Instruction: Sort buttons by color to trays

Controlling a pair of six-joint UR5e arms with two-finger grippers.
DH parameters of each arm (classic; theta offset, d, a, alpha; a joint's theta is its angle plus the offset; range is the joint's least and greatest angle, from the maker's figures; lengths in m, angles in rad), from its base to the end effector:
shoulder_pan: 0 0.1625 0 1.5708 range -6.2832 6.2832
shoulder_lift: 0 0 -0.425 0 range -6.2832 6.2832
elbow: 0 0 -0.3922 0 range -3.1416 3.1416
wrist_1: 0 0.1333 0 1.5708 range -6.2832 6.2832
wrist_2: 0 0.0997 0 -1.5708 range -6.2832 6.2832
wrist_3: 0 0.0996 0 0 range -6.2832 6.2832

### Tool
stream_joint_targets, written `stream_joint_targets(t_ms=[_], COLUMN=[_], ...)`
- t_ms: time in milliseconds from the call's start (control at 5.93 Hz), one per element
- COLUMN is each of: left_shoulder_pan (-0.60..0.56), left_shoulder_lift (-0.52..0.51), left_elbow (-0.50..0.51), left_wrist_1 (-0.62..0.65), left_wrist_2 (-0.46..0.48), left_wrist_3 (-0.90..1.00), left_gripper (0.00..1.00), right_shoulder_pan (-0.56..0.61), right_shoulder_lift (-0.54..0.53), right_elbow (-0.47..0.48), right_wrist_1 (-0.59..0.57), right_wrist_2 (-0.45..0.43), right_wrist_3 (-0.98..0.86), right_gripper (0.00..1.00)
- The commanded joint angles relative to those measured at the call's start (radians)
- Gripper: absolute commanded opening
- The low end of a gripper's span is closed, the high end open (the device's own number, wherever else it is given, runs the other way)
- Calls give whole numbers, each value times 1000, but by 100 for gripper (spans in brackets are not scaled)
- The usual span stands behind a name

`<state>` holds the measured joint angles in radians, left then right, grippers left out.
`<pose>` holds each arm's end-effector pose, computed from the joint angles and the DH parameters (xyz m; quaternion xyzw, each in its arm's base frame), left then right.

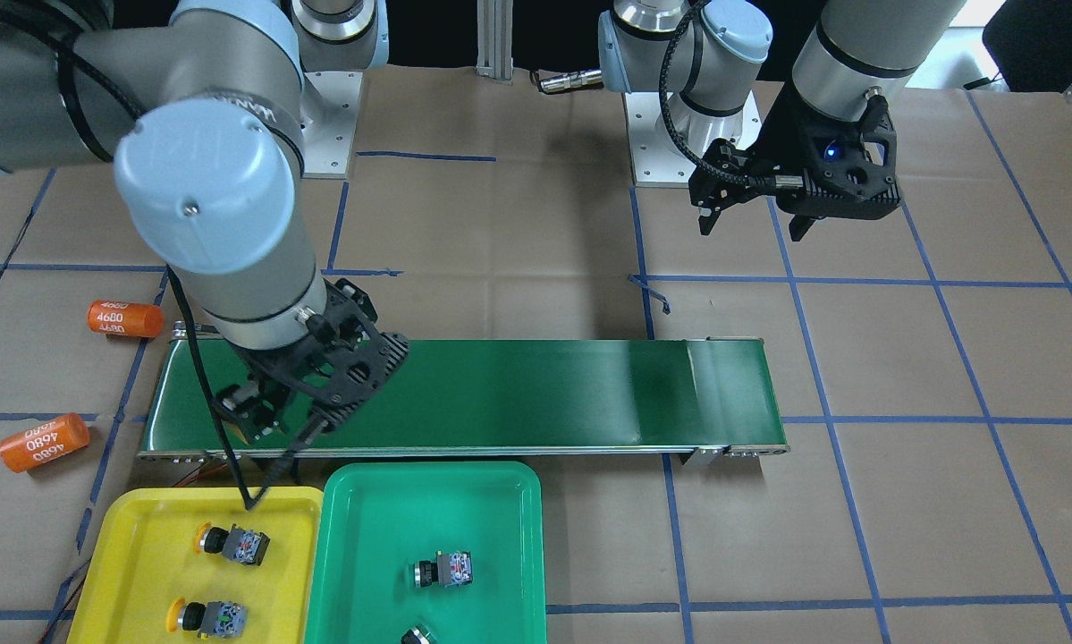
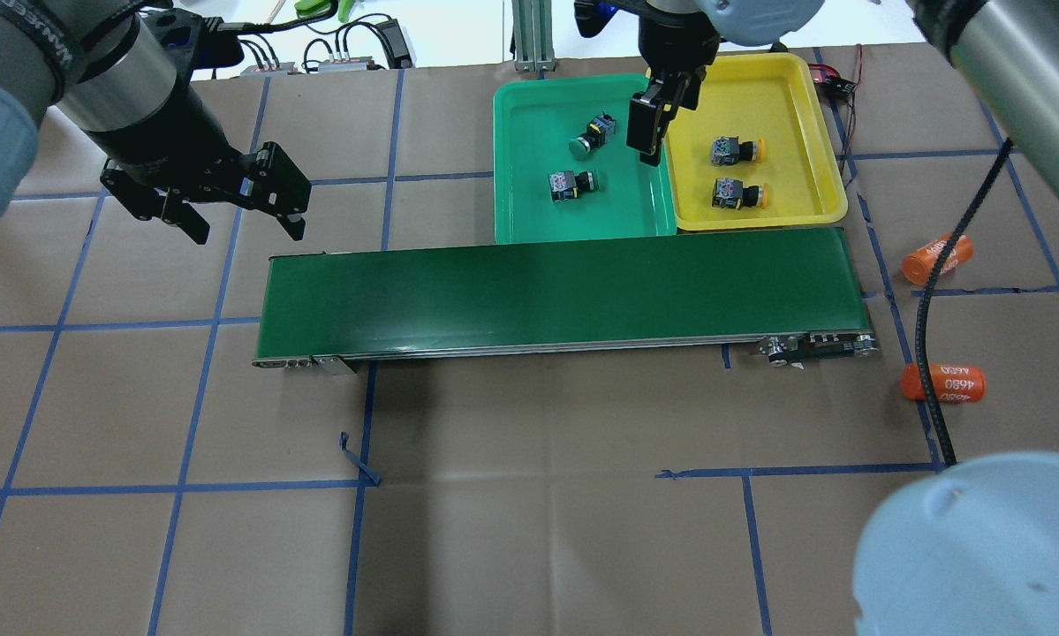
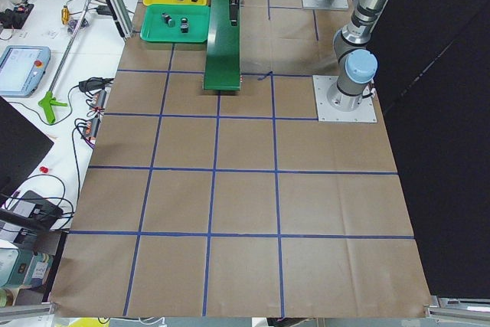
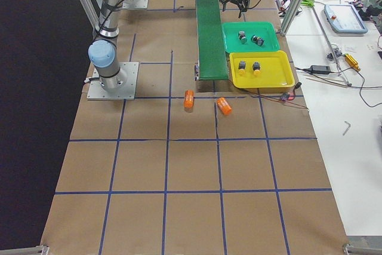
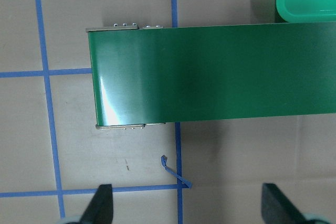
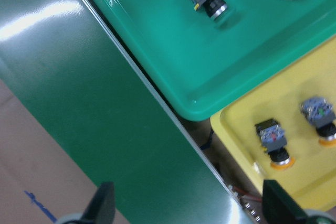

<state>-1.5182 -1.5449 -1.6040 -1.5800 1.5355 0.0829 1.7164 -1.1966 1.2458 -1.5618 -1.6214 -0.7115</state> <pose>-0.1114 -0.4858 0.4833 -0.0150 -0.9997 -0.0070 0.0182 0.2199 -0.6154 0.4337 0.4159 -0.9086 -0.0350 0.0162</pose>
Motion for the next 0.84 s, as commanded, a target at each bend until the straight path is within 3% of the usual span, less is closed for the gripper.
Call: stream_joint_targets(t_ms=[0, 169, 675], left_shoulder_pan=[0, 0, 0], left_shoulder_lift=[0, 0, 2], left_elbow=[-1, -1, -1], left_wrist_1=[0, 0, 0], left_wrist_2=[0, 0, 0], left_wrist_3=[0, 0, 0], left_gripper=[99, 99, 99], right_shoulder_pan=[-58, -66, -80], right_shoulder_lift=[-232, -321, -408], right_elbow=[206, 265, 276], right_wrist_1=[2, 5, 61], right_wrist_2=[9, 11, 3], right_wrist_3=[235, 423, 639], right_gripper=[100, 100, 100])
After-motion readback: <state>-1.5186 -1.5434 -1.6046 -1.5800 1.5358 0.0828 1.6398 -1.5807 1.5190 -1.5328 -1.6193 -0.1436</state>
